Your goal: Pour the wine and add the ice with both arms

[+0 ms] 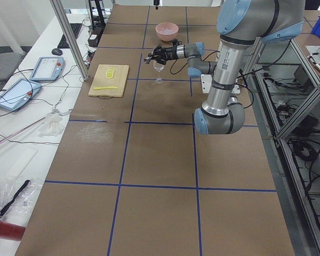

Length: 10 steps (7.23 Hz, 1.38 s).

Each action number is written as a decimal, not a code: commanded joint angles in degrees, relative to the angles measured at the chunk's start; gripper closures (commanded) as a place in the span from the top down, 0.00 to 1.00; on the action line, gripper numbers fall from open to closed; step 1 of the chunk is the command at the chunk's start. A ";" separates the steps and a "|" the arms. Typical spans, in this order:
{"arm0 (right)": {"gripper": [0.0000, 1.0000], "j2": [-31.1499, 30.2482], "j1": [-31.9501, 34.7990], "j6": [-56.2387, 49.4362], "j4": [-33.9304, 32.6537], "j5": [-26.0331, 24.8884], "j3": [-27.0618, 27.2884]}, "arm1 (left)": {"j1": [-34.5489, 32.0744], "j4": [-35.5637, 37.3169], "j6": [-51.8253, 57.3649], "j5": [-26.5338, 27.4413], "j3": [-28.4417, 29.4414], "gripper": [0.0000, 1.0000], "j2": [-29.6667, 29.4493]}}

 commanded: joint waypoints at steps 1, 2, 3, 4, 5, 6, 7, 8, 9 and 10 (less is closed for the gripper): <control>1.00 -0.34 0.00 0.00 0.00 0.09 0.00 | 0.29 -0.11 3.02 0.38 0.64 0.00 -0.71; 1.00 -0.34 0.00 0.00 0.00 0.00 0.00 | 0.29 -0.20 2.93 0.30 0.73 0.00 -0.97; 1.00 -0.43 0.00 0.00 0.00 0.09 0.00 | 0.29 -0.29 2.93 0.30 0.73 0.00 -0.80; 1.00 -0.43 0.00 0.00 0.00 0.09 0.00 | 0.29 -2.46 2.93 0.30 0.65 0.00 -0.80; 1.00 -0.43 0.00 0.00 0.00 0.09 0.00 | 0.29 -5.44 2.93 0.21 0.38 0.00 -0.63; 1.00 -0.52 0.00 0.00 0.00 0.09 0.00 | -0.06 -8.61 2.49 0.21 -0.23 0.00 -0.36; 1.00 -0.60 0.00 0.00 0.00 0.09 0.09 | -0.59 -11.77 2.05 -0.31 -0.41 0.00 0.07; 1.00 -0.60 0.00 0.00 0.00 0.09 0.00 | -1.03 -13.02 -1.08 -1.28 -0.50 0.00 0.51; 1.00 -0.60 0.00 0.00 0.09 0.09 0.00 | -1.21 -13.12 -7.64 -3.46 -0.58 0.00 2.35; 1.00 -0.69 0.00 0.00 0.00 0.09 0.00 | -1.64 -13.12 -14.06 -6.09 -1.46 0.00 3.58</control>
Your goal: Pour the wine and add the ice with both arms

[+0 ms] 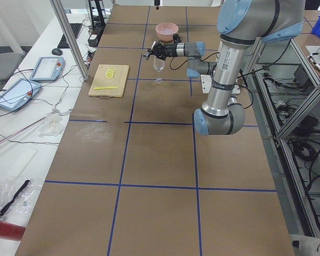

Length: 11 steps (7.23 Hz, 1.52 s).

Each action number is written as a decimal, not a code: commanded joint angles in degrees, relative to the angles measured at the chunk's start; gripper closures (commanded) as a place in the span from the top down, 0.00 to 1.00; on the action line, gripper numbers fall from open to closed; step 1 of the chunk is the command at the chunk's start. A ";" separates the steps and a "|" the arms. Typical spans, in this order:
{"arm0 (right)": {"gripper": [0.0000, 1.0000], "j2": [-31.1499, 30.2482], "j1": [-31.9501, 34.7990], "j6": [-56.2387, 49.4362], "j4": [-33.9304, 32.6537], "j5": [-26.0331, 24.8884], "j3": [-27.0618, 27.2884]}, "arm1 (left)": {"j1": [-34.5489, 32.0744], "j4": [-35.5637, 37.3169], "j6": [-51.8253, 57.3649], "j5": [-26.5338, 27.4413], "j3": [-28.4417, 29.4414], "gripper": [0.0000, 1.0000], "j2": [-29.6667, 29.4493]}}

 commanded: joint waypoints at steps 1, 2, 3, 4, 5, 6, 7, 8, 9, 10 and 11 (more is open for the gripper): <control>1.00 0.02 0.00 0.00 -0.04 0.00 -0.02 | -0.55 -0.33 -16.47 -6.07 -2.29 0.00 3.44; 1.00 0.02 0.09 0.09 -0.04 0.00 -0.02 | -1.16 -0.33 -27.09 -10.80 -4.14 0.00 4.77; 1.00 -0.07 0.09 0.09 -0.04 0.00 -0.02 | -2.38 -0.41 -36.25 -16.42 -6.76 0.00 5.74; 1.00 -0.07 0.09 0.09 -0.04 0.00 -0.02 | -2.48 -0.67 -44.00 -17.52 -8.79 0.00 8.97; 1.00 -0.07 0.09 0.09 -0.04 0.00 0.07 | -3.27 -0.59 -48.34 -18.14 -9.42 0.00 9.43; 1.00 -0.07 0.09 0.09 0.05 0.00 0.07 | -6.06 0.28 -48.99 -22.67 -9.34 0.00 9.18; 1.00 -0.07 0.09 0.09 0.05 0.00 0.16 | -6.35 1.68 -49.87 -22.72 -8.82 0.00 9.52; 1.00 -0.07 0.09 0.09 -0.04 0.00 0.16 | -6.87 1.78 -61.28 -23.33 -8.73 0.00 11.18; 1.00 -0.07 0.09 0.09 -0.04 0.00 0.16 | -6.96 1.78 -71.40 -23.77 -8.64 0.00 13.72; 1.00 -0.07 0.09 0.18 0.05 0.00 0.25 | -6.88 1.35 -77.59 -23.68 -8.72 0.00 18.53; 1.00 -0.15 0.09 0.18 0.05 0.00 0.33 | -6.88 1.08 -82.52 -23.34 -8.55 0.00 22.76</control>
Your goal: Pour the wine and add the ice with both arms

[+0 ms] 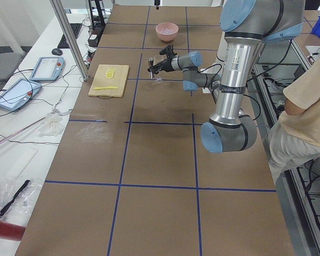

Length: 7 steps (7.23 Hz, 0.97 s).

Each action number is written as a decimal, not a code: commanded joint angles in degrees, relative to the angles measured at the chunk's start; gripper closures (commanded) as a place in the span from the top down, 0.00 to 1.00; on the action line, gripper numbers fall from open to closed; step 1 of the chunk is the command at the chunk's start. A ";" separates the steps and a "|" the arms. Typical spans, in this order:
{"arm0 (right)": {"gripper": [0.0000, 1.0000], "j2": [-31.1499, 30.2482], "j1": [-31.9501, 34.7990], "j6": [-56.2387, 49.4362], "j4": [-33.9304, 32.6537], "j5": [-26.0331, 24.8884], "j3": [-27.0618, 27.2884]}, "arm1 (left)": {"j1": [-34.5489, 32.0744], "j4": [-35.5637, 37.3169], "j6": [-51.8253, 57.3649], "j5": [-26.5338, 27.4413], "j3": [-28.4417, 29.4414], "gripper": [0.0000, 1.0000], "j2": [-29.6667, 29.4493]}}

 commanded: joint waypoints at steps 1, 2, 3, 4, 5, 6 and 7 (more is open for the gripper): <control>1.00 -0.15 0.00 0.03 0.03 0.00 0.26 | -0.03 -1.28 -12.39 0.72 0.47 0.00 7.00; 1.00 -0.24 0.00 0.03 0.03 0.00 0.44 | 0.06 -1.82 -16.09 5.34 2.73 0.00 8.07; 1.00 -0.24 0.00 -0.06 0.03 0.00 0.44 | 0.14 -5.04 -17.08 10.35 5.02 0.00 8.86; 1.00 -0.24 0.00 -0.06 0.03 0.00 0.53 | 0.32 -10.56 -18.49 13.27 9.30 0.00 10.26; 1.00 -0.24 0.00 0.03 0.03 0.00 0.53 | 0.58 -16.44 -18.59 14.86 12.91 0.00 10.27; 1.00 -0.24 0.00 0.03 0.03 0.00 0.53 | 1.02 -19.02 -18.59 17.93 16.43 0.00 10.27; 1.00 -0.24 0.00 0.03 0.03 0.00 0.53 | 1.63 -19.92 -18.59 18.30 18.03 0.00 10.36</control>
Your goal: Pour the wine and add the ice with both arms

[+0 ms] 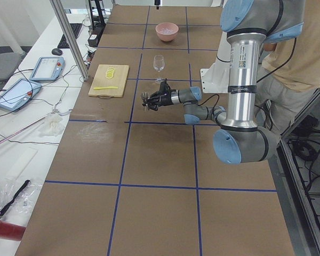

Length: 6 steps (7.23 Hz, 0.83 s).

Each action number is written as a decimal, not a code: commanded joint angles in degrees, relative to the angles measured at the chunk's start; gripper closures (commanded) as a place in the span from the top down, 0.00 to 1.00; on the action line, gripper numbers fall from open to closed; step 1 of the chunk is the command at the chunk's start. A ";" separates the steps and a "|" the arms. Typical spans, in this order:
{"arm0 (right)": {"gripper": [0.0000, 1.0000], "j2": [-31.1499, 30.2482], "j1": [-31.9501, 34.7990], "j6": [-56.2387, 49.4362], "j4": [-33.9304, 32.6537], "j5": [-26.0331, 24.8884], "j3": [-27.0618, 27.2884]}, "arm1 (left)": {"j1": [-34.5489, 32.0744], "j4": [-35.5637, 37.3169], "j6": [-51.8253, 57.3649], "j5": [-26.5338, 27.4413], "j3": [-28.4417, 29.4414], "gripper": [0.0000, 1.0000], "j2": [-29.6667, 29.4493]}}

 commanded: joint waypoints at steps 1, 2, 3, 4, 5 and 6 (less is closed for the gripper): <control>1.00 0.00 0.00 0.01 0.00 0.00 0.01 | 1.76 -2.33 -0.70 1.65 4.05 0.00 0.13; 1.00 0.00 0.00 0.36 0.00 0.00 0.09 | 2.64 -2.33 -0.71 1.65 4.76 0.00 0.22; 1.00 -0.09 0.00 0.36 0.00 0.00 0.01 | 3.35 -2.42 -0.88 1.47 5.21 0.00 0.30; 1.00 -0.09 0.00 0.36 0.00 0.00 0.09 | 3.79 -3.20 -0.88 1.04 5.21 0.00 2.04; 1.00 -0.09 0.00 0.36 0.00 0.00 0.09 | 4.40 -6.08 -0.88 1.03 5.21 0.00 4.24; 1.00 -0.09 0.00 0.36 0.00 0.00 0.09 | 4.84 -7.15 -0.88 1.12 5.30 0.00 5.30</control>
